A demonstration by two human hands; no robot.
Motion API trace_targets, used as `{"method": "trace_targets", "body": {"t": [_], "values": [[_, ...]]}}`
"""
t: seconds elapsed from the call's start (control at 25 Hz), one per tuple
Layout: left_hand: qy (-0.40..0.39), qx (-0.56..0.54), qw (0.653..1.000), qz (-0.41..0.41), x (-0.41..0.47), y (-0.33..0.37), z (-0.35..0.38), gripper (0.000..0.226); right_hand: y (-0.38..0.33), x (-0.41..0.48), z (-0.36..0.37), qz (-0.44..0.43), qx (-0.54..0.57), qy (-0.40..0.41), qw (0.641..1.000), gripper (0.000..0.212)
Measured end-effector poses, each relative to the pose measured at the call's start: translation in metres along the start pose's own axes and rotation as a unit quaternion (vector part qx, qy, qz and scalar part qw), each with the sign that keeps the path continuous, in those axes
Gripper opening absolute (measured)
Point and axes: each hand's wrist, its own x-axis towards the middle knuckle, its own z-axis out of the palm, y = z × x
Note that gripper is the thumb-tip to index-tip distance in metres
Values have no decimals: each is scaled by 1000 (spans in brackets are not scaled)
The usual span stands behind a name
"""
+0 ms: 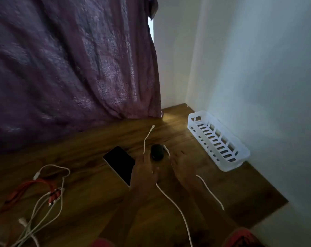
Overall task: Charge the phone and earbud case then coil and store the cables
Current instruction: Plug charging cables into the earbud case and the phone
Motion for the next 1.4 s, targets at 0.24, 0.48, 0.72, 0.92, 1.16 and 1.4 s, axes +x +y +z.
{"method": "trace_targets", "body": {"t": [0.24,0.48,0.72,0.92,1.16,1.4], "values": [[46,15,999,-26,43,-5,36,65,2,29,27,75,1,9,997,29],[69,105,992,-27,60,-10,49,62,-2,40,30,118,23,34,992,34],[57,-244,965,-80,49,1,19,60,-33,30,-16,169,219,43,960,17],[64,-477,874,-66,42,25,-41,46,-76,20,-77,-32,208,105,972,22],[31,-581,813,23,26,56,-103,42,-106,-4,-115,-222,129,210,943,18],[27,-561,824,71,13,76,-128,39,-126,-19,-137,-273,98,230,929,15]]}}
